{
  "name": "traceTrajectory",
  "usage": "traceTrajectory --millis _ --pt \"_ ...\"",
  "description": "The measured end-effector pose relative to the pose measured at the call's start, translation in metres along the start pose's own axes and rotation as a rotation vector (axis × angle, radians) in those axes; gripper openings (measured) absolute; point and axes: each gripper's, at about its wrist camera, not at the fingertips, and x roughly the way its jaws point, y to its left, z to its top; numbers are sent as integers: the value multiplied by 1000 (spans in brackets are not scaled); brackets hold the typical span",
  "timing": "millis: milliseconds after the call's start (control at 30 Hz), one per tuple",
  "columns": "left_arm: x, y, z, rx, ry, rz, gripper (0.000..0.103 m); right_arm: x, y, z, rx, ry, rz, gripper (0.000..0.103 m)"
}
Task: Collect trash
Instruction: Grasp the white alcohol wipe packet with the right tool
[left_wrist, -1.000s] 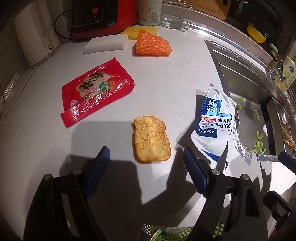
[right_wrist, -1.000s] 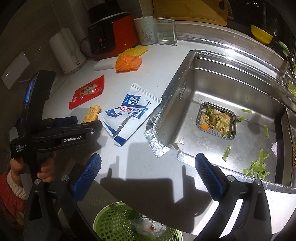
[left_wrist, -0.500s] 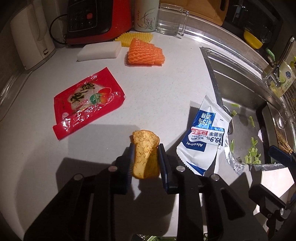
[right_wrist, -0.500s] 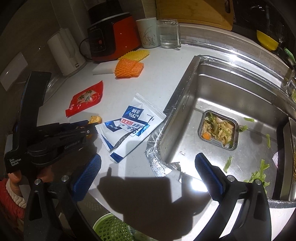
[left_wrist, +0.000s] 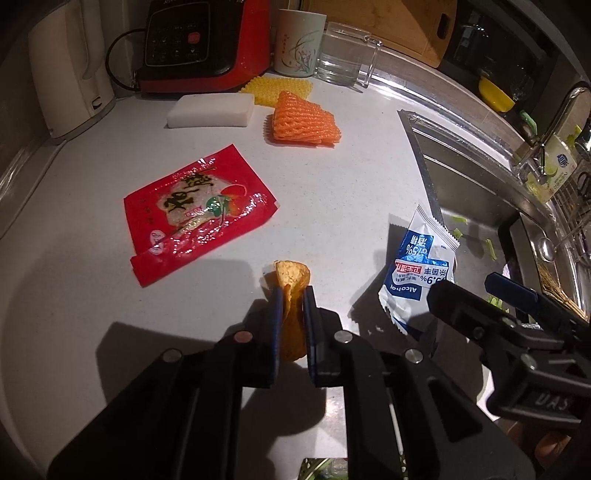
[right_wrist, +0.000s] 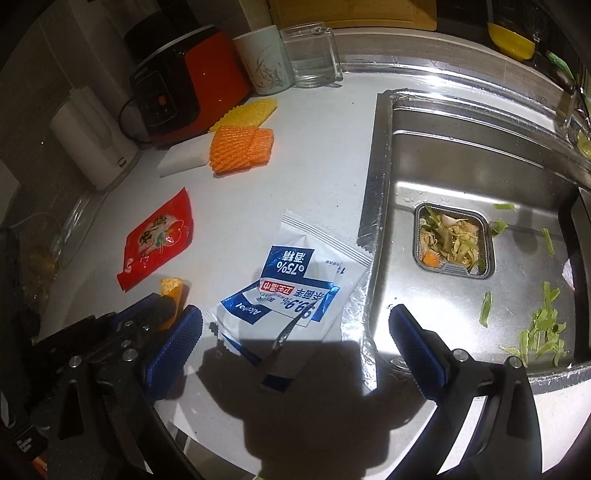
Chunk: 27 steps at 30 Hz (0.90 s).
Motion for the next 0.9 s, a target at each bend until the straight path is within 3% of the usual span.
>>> traceTrajectory --millis 267,567,900 --pt "-20 40 -3 -29 -34 -8 11 23 27 0 -7 8 -114 99" --pt "-13 74 -9 -93 -17 -23 11 44 45 -4 -56 26 -205 85" --pt "-13 82 -15 -109 -18 -30 11 43 54 -2 -137 22 -197 55"
